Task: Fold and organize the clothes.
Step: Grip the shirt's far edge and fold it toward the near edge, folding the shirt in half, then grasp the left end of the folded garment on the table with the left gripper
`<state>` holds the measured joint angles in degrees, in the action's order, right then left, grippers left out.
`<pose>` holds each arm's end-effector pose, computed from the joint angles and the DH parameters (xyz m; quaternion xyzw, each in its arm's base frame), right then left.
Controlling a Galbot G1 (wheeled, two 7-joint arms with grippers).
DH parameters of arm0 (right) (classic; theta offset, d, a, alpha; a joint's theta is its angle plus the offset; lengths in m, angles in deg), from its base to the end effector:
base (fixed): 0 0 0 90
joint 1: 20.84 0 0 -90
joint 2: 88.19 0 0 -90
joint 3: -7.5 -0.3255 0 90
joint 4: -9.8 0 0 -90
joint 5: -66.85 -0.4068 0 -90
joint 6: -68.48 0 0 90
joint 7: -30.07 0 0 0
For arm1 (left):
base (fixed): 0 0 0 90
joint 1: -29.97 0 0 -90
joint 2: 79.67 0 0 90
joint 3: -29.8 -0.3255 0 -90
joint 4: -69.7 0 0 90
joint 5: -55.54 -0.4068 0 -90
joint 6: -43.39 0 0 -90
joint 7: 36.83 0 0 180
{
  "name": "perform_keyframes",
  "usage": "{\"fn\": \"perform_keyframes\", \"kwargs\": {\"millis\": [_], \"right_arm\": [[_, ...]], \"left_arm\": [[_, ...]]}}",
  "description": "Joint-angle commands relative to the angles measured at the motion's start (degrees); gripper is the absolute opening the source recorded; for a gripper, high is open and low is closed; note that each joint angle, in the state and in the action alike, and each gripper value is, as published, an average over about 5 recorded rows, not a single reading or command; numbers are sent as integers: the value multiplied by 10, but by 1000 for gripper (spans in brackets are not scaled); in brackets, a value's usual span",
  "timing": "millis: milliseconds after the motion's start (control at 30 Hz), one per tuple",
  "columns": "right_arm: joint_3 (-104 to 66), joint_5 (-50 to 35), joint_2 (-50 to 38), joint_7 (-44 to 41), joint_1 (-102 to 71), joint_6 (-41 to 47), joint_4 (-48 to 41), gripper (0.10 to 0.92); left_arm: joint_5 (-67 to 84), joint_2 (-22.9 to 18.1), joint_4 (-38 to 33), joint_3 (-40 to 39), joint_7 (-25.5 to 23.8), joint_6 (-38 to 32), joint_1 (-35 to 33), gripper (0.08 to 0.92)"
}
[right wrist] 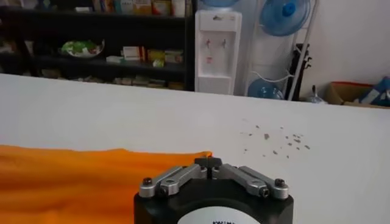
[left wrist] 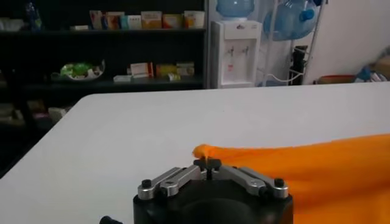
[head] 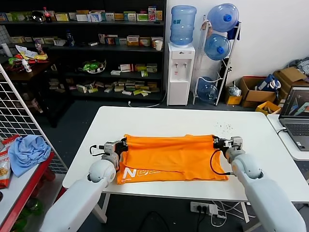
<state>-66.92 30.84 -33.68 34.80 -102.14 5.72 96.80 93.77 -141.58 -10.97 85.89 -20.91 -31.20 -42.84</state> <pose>0.4391 -0.1125 -0.2825 0.0507 -0.9643 0.0390 0.2571 0.4515 -0.0133 -0.3322 -0.0754 -0.9749 -0.0272 0.2075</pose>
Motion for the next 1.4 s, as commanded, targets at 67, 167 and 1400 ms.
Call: {"fn": "perform_keyframes", "kwargs": {"millis": [67,167,1400], "right_arm": [[-22,-16,-67,50,-156,36,175,126],[-22,-8,-59,53,-169,36,177,126],[-22,-17,-35,70,-194,53,204,808]], "left_arm": [[18,92,-211,24,30,14,-133,96],[14,98,-233,34,34,21,-174,96],[119,42,-171,104,36,67,-216,764]]}}
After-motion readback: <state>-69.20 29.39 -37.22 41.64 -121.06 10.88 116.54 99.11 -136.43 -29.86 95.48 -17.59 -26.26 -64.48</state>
